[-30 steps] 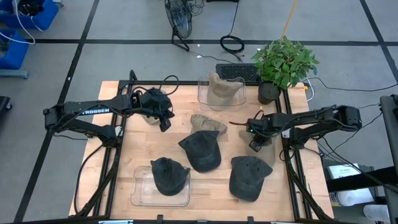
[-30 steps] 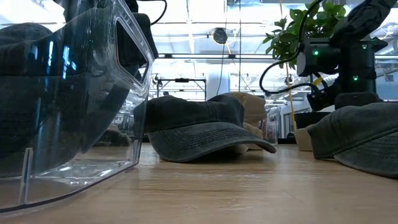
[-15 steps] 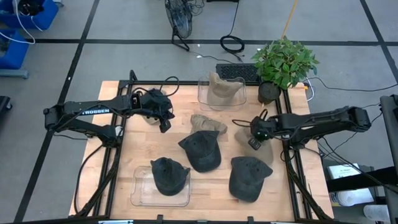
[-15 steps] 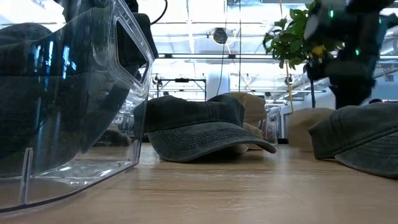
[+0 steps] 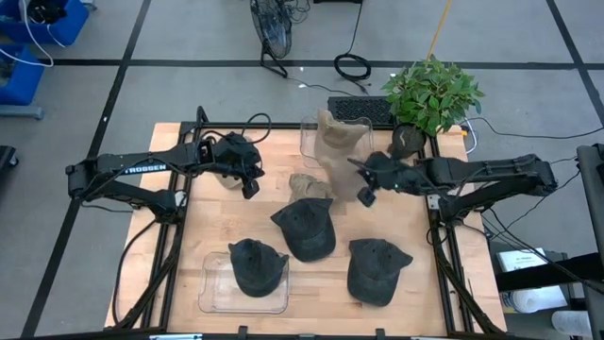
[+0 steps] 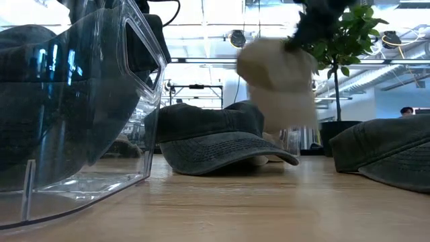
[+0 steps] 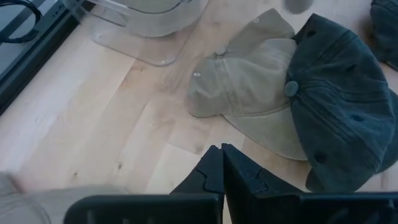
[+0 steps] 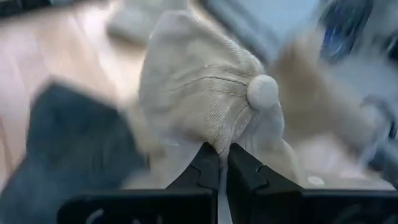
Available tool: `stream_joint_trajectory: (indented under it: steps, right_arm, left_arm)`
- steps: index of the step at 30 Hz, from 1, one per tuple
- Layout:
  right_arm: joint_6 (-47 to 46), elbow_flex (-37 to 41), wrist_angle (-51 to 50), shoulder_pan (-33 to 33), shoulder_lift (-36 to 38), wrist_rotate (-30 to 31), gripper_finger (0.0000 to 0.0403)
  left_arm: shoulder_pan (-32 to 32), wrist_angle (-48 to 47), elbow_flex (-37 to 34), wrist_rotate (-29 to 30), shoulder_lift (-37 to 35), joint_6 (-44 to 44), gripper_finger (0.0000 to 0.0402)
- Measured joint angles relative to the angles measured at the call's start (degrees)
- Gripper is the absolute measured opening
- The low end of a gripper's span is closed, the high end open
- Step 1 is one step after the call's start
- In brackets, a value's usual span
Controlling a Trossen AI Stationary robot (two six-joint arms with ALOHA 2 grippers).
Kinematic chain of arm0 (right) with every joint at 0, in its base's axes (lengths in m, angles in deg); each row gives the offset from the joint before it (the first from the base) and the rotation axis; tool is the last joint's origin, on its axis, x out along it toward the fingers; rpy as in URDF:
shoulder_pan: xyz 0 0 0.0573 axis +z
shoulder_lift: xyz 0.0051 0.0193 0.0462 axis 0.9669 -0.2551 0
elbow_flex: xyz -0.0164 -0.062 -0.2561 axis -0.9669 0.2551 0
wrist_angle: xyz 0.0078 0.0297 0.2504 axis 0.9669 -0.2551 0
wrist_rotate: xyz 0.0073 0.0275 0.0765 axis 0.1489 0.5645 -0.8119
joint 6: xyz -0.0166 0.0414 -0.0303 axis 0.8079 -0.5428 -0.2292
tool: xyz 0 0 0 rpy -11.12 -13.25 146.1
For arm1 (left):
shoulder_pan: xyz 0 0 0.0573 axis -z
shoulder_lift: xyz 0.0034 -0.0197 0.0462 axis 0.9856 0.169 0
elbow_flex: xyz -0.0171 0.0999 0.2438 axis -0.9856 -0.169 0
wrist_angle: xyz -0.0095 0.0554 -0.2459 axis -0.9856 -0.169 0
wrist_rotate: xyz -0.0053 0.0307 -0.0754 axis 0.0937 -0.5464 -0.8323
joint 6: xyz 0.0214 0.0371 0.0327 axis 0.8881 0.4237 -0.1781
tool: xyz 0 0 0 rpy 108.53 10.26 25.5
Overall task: Pick & Place hat
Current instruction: Put the brown cap into the top transparent bin
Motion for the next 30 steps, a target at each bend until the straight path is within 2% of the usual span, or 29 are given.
stream_joint_trajectory:
  steps: [8, 14, 18, 22, 27, 30]
  right_arm:
    - [21.31, -3.63, 18.98, -6.5, -8.97, 5.99, 0.0001]
    - [27.06, -3.61, 26.32, -13.27, -13.94, 10.54, 0.0]
    - [27.62, -3.61, 32.25, -17.34, -17.39, 10.92, 0.0]
    - [25.32, -3.55, 29.62, -19.59, -20.96, 11.69, 0.0]
    - [20.66, -1.14, 30.33, -17.69, -22.42, 11.61, 0.0]
    - [14.14, 0.55, 30.05, -16.59, -22.47, 11.58, 0.0006]
  left_arm:
    - [-1.8, -0.03, 0.0, 0.13, 0.0, 1.3, 0.0009]
    - [-2.46, -0.02, 0.0, 0.09, 0.0, 1.66, 0.0011]
    - [-2.46, -0.03, 0.0, 0.07, 0.0, 3.21, 0.0005]
    - [-2.72, -0.04, 0.0, 0.03, 0.0, 3.46, 0.0009]
    - [-2.73, -0.06, 0.0, -0.02, 0.0, 4.38, 0.0007]
    - [-3.13, -0.11, 0.0, -0.02, 0.0, 4.75, 0.0005]
